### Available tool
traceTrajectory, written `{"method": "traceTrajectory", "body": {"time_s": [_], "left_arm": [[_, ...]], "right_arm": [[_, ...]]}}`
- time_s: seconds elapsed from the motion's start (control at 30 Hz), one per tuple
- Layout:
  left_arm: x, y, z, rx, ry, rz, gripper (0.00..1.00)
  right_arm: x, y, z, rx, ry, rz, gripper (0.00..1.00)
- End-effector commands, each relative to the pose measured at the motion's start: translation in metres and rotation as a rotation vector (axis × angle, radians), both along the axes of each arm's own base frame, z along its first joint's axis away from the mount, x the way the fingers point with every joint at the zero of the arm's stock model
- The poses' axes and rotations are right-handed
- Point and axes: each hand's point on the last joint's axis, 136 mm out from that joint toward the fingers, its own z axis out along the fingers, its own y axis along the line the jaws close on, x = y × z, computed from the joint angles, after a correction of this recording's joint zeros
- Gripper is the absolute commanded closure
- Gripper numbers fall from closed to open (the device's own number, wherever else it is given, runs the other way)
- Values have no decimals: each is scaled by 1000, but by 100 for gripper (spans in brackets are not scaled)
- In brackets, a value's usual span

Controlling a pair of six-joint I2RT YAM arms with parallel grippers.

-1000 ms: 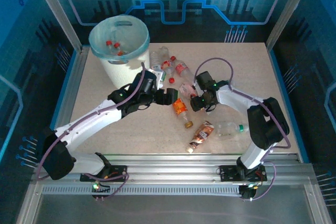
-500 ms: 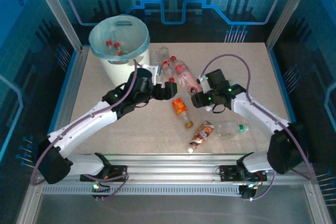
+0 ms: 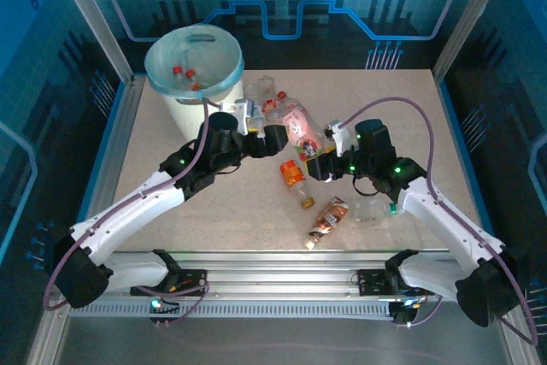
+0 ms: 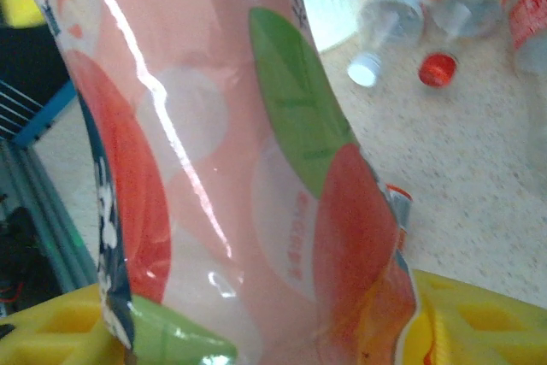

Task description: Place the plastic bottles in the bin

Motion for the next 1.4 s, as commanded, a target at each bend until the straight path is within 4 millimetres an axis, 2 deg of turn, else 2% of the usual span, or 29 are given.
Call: {"method": "traceTrajectory", "body": {"time_s": [0.0,0.33,0.5,0.67,1.13,1.37], "left_arm": [[-1,-7,3,-67,10,-29,3],[-5,-25,12,-187,22,-109,4],[-7,-27,15,-216,27,-117,3],[-7,-25,13,-224,30,-110,2],[-6,-30,0,-245,71,-118,1],[-7,-34,0,-277,79,-133,1]], "right_arm": [[-14,15,23,76,-72,95,38],[-25,30,23,38,-96,151,39],[-16,26,20,-2,-85,88,40],[-15,27,13,-5,-67,89,40],[-2,16,-2,-59,-1,-5,41],[6,14,-18,-69,63,-44,41]]}}
